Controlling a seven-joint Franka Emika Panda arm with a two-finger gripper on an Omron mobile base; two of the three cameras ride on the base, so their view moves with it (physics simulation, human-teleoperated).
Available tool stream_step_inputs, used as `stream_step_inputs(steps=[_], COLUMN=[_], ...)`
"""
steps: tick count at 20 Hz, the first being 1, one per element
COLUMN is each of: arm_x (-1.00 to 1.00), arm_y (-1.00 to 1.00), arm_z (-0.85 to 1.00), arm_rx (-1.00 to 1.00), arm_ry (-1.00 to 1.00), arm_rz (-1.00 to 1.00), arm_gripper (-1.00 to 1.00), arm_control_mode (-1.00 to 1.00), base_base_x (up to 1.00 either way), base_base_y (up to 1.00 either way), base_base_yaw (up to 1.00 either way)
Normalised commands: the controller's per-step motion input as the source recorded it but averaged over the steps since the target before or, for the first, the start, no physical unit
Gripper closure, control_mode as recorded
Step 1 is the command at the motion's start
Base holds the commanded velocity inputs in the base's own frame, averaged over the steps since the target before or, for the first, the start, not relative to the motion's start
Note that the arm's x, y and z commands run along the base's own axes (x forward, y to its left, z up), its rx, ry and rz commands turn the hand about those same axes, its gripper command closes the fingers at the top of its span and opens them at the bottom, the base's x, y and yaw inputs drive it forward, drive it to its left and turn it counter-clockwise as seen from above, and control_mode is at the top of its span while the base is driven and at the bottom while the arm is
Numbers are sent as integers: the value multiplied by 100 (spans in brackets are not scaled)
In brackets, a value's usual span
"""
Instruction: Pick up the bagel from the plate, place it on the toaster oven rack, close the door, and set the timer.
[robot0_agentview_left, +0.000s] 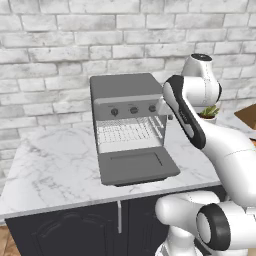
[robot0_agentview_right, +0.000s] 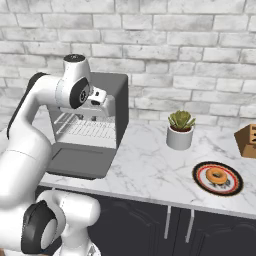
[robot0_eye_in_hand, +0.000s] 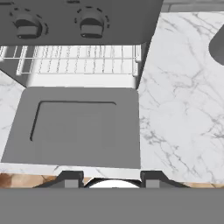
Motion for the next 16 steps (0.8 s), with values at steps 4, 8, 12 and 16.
stream_step_inputs(steps=[4, 8, 12, 16], arm_x=[-16, -34, -36, -30], arm_y=[0, 17, 40, 57], arm_z=[-1, -4, -1, 0], arm_rx=[0, -2, -12, -21], arm_ry=[0, -1, -7, -6], arm_rz=[0, 0, 0, 0], arm_gripper=[-100, -100, -100, -100], arm_control_mode=[-100, -100, -100, -100], base_base_x=[0, 0, 0, 0], base_base_y=[0, 0, 0, 0], base_base_yaw=[0, 0, 0, 0])
